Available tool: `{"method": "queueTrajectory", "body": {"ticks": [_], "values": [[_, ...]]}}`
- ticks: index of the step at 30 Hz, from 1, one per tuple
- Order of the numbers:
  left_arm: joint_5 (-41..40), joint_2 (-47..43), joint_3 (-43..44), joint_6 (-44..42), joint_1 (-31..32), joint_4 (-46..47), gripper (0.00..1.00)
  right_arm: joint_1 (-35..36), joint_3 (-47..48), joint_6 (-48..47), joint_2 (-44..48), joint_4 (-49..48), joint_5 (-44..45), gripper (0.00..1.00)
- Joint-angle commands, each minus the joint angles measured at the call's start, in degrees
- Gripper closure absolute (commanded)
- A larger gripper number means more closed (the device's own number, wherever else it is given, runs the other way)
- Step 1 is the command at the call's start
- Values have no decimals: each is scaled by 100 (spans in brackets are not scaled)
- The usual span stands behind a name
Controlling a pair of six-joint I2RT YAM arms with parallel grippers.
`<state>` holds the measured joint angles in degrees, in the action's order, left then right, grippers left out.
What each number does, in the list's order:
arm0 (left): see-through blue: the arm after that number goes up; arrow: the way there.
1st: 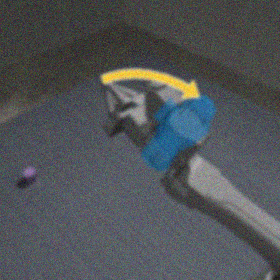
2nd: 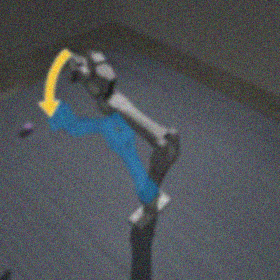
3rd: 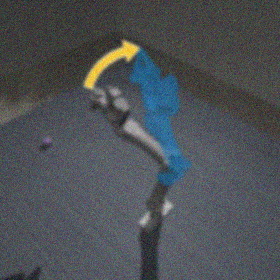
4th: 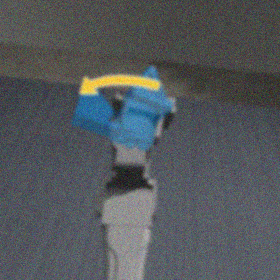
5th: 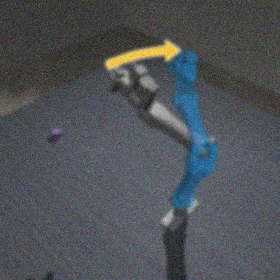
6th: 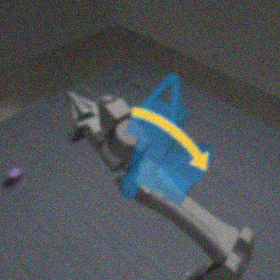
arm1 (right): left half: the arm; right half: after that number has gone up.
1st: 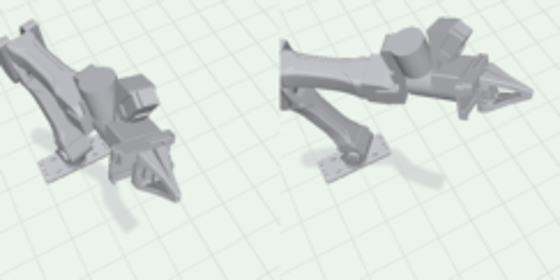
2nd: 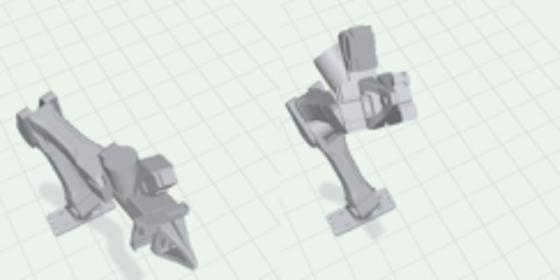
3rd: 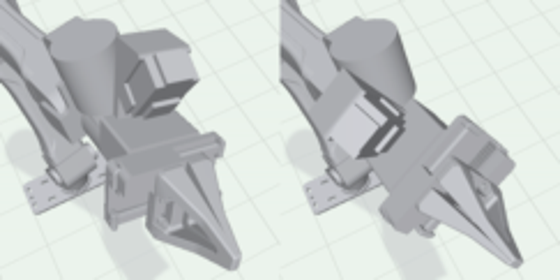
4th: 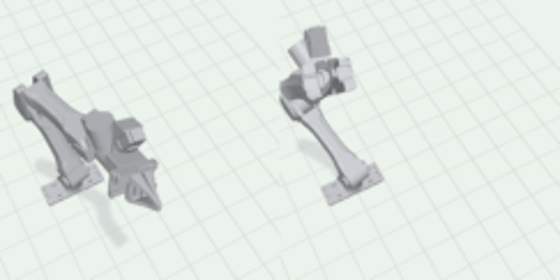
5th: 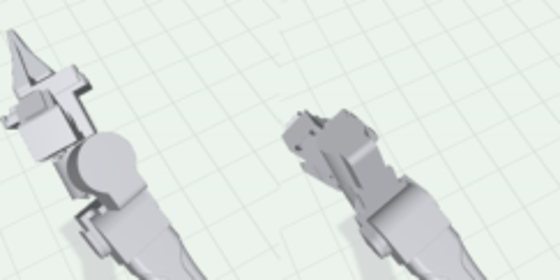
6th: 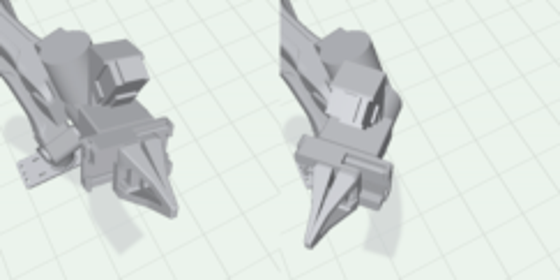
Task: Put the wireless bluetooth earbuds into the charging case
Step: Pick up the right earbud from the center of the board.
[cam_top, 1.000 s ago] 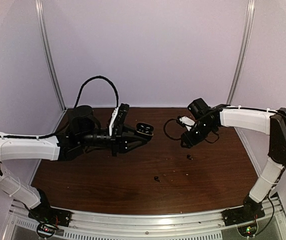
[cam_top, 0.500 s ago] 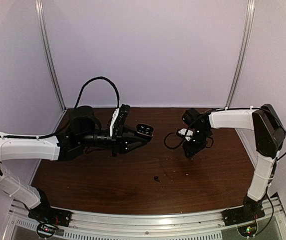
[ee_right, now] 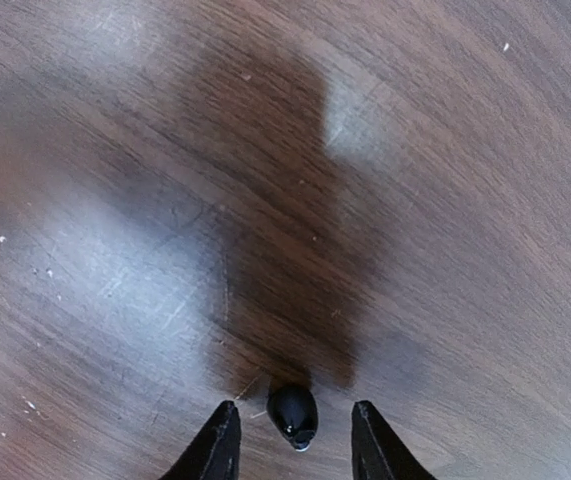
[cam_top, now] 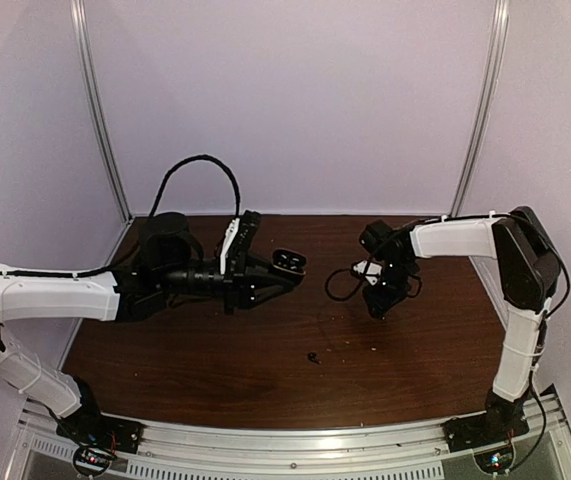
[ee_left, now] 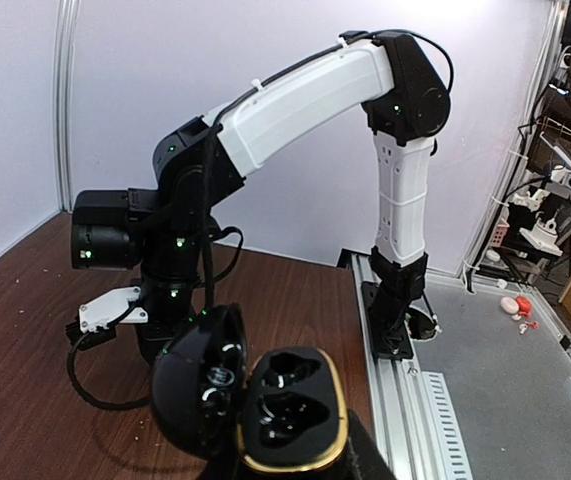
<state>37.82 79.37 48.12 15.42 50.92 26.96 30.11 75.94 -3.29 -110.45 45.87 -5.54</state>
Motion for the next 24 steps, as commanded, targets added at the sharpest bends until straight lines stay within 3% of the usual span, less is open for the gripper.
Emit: {"method": "queueTrajectory", "body": {"ticks": [1, 24], "values": [[-75, -79, 84, -108, -47, 150, 100, -22, 167, -18, -161, 56, 53, 63], [-278, -338, -159, -23, -174, 229, 100, -20, 167, -23, -20, 37, -83, 81]]}}
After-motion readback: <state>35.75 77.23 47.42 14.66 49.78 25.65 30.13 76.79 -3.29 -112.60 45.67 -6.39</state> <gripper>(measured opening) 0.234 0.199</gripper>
